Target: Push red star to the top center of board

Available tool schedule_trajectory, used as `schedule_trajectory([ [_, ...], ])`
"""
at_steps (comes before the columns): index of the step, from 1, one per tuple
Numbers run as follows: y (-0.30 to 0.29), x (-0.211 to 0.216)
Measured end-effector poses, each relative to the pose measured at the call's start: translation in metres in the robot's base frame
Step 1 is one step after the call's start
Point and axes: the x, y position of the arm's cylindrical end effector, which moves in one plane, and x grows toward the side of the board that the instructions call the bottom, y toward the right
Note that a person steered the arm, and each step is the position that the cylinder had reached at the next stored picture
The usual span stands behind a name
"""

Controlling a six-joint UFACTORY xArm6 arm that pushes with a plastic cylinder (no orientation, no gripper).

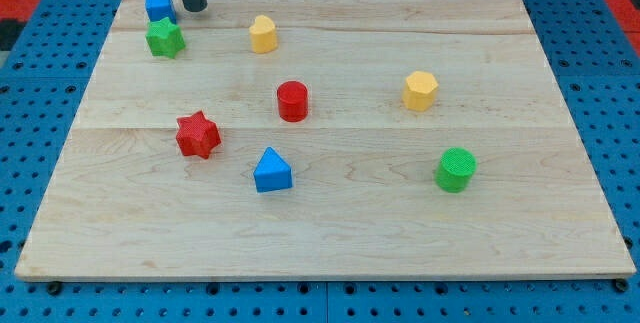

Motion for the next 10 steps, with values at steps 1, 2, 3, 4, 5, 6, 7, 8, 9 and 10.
schedule_trajectory([
  [1,0.023,0.014],
  [2,0.042,0.052],
  [3,0.041,0.118],
  [4,0.017,0.184],
  [5,-0.020,0.236],
  [6,-0.027,0.279],
  [7,-0.008,0.272],
  [8,-0.016,0.256],
  [9,0.009,0.239],
  [10,0.042,0.237],
])
